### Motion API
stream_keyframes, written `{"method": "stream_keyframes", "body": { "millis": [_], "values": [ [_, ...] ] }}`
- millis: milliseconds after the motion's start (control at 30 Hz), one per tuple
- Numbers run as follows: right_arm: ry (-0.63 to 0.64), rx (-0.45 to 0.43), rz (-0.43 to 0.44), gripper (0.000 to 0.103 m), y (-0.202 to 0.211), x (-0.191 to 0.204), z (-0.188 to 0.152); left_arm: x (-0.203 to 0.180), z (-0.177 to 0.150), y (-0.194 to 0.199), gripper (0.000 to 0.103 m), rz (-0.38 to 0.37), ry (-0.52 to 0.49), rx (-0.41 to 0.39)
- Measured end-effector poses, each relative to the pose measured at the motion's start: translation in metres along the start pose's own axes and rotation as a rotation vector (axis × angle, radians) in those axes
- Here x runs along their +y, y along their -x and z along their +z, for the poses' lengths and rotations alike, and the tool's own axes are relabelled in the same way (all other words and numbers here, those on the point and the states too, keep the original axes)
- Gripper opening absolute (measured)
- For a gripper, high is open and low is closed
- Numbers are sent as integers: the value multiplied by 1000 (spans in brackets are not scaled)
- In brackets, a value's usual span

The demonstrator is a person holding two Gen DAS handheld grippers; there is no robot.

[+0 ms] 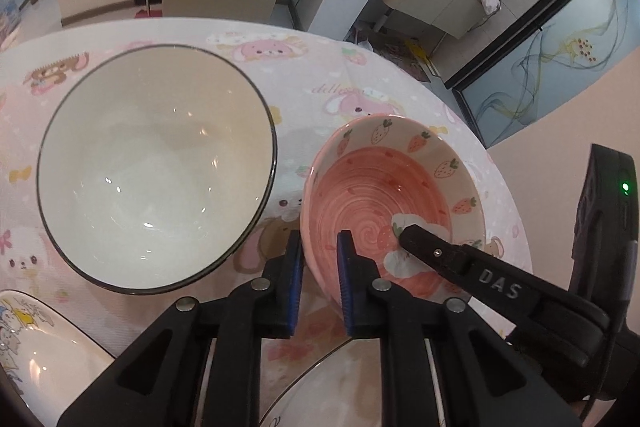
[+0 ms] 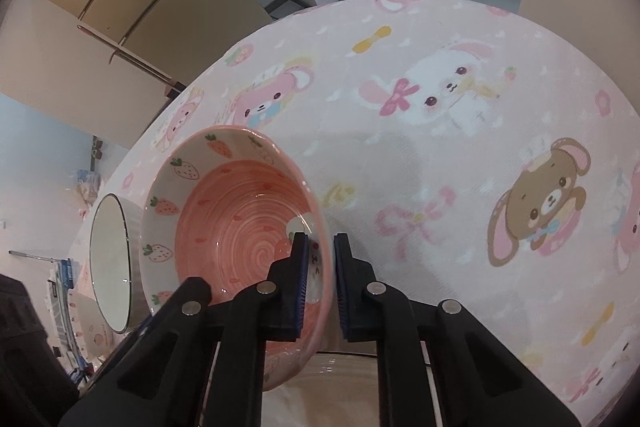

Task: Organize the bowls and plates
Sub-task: 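Close the left gripper on the pink bowl rim while the right gripper grips the rim too, then lift the pink bowl with both grippers and carry it across the table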

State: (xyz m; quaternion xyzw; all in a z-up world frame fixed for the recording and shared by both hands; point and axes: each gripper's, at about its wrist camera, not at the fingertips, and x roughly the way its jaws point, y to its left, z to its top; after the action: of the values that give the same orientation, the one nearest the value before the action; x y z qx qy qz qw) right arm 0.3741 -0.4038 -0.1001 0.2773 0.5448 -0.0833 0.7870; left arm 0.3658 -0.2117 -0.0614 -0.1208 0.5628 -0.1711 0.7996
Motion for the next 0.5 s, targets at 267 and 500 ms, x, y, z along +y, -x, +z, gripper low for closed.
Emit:
{"method": "stream_keyframes", "body": {
  "millis": [267, 500],
  "values": [
    [43, -3, -1, 12, 4, 11, -2, 6, 2, -12, 10, 8, 7, 17],
    [49, 4, 30, 12, 12, 5, -5, 5, 3, -7, 9, 27, -10, -19]
  ]
}}
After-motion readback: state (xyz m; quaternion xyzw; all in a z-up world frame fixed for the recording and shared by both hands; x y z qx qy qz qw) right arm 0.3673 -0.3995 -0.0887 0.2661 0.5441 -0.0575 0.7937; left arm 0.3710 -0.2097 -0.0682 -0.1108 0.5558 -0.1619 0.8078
